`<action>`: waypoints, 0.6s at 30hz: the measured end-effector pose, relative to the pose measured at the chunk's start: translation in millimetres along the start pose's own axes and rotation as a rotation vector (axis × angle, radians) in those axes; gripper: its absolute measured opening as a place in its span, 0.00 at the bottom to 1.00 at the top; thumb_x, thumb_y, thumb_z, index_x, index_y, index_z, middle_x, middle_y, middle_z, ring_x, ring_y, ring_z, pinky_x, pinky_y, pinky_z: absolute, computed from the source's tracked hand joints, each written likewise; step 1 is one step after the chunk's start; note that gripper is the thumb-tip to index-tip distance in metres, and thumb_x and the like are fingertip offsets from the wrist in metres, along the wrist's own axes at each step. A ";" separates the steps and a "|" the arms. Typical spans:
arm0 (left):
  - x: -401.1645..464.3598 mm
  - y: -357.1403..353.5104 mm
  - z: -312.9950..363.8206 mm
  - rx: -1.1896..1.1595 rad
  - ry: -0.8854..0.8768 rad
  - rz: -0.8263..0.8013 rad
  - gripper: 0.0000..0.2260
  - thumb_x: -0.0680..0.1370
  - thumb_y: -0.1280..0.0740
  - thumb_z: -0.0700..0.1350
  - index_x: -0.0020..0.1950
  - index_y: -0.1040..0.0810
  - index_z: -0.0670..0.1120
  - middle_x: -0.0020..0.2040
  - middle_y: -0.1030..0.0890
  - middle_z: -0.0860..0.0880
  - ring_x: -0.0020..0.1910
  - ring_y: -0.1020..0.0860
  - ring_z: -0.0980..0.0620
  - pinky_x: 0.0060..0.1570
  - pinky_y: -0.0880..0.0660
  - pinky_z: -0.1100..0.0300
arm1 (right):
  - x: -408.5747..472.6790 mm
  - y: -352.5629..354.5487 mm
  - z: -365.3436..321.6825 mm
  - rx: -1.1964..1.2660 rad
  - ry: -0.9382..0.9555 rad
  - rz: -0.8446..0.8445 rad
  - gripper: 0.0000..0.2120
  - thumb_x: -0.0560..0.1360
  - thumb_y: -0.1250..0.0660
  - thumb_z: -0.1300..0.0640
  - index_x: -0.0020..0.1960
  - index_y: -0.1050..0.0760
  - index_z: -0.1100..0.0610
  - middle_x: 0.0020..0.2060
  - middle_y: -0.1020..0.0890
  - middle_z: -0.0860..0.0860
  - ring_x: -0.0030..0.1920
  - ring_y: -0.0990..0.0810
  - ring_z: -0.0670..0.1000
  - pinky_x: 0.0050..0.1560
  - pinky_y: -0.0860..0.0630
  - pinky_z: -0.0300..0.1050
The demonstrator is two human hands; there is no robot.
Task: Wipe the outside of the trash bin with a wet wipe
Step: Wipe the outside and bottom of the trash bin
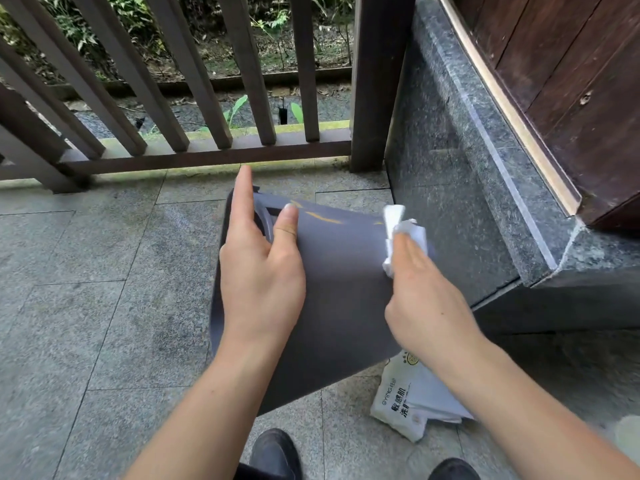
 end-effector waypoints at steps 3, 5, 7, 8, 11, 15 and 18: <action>4.0 1.6 -7.8 -0.011 0.057 0.017 0.28 0.80 0.36 0.53 0.81 0.36 0.54 0.71 0.32 0.66 0.70 0.34 0.70 0.69 0.38 0.68 | -23.9 -2.0 -59.1 0.139 0.316 0.031 0.43 0.66 0.45 0.71 0.80 0.50 0.55 0.79 0.45 0.47 0.77 0.49 0.44 0.69 0.53 0.27; 6.2 4.4 -12.1 -0.019 0.086 0.031 0.28 0.80 0.35 0.52 0.80 0.35 0.52 0.75 0.30 0.58 0.73 0.32 0.61 0.73 0.35 0.56 | -41.2 -2.5 -88.8 0.228 0.474 0.043 0.42 0.65 0.45 0.71 0.79 0.46 0.57 0.78 0.42 0.50 0.78 0.49 0.44 0.73 0.52 0.32; 7.5 6.6 -18.2 -0.064 0.135 0.040 0.28 0.80 0.34 0.52 0.80 0.35 0.51 0.76 0.29 0.54 0.73 0.31 0.59 0.74 0.34 0.51 | -52.7 -3.9 -103.3 0.271 0.574 0.053 0.37 0.68 0.45 0.68 0.78 0.42 0.60 0.77 0.38 0.53 0.78 0.46 0.48 0.74 0.43 0.40; 7.8 7.6 -21.2 -0.094 0.164 0.045 0.28 0.80 0.34 0.51 0.80 0.35 0.51 0.75 0.29 0.54 0.73 0.31 0.58 0.73 0.34 0.50 | -54.5 -4.6 -106.0 0.272 0.603 0.055 0.35 0.69 0.47 0.67 0.77 0.41 0.60 0.76 0.37 0.53 0.78 0.45 0.48 0.74 0.42 0.42; 8.1 8.5 -23.9 -0.129 0.217 0.056 0.25 0.81 0.34 0.47 0.78 0.34 0.53 0.74 0.28 0.51 0.73 0.29 0.51 0.72 0.32 0.45 | -44.1 -7.8 -95.6 0.230 0.583 0.099 0.30 0.75 0.45 0.67 0.78 0.41 0.58 0.77 0.38 0.52 0.77 0.45 0.47 0.75 0.43 0.42; 7.1 10.0 -23.3 -0.140 0.262 0.098 0.23 0.83 0.34 0.45 0.78 0.32 0.54 0.70 0.28 0.58 0.68 0.28 0.61 0.72 0.32 0.54 | -3.4 -19.3 -29.6 0.135 0.270 0.055 0.29 0.78 0.46 0.67 0.78 0.45 0.55 0.77 0.40 0.49 0.76 0.42 0.49 0.71 0.37 0.44; 4.4 9.9 -27.9 -0.144 0.301 0.091 0.22 0.83 0.35 0.44 0.76 0.31 0.59 0.55 0.27 0.70 0.49 0.26 0.77 0.59 0.29 0.69 | 17.6 -15.9 29.3 0.116 -0.004 -0.011 0.16 0.78 0.47 0.66 0.64 0.36 0.56 0.62 0.26 0.57 0.48 0.26 0.58 0.43 0.33 0.49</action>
Point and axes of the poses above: each hand's wrist, its own x-axis towards the middle knuckle, its own y-axis out of the back of the hand, z = x × y, the point moved 8 cm from there along x, towards the middle knuckle
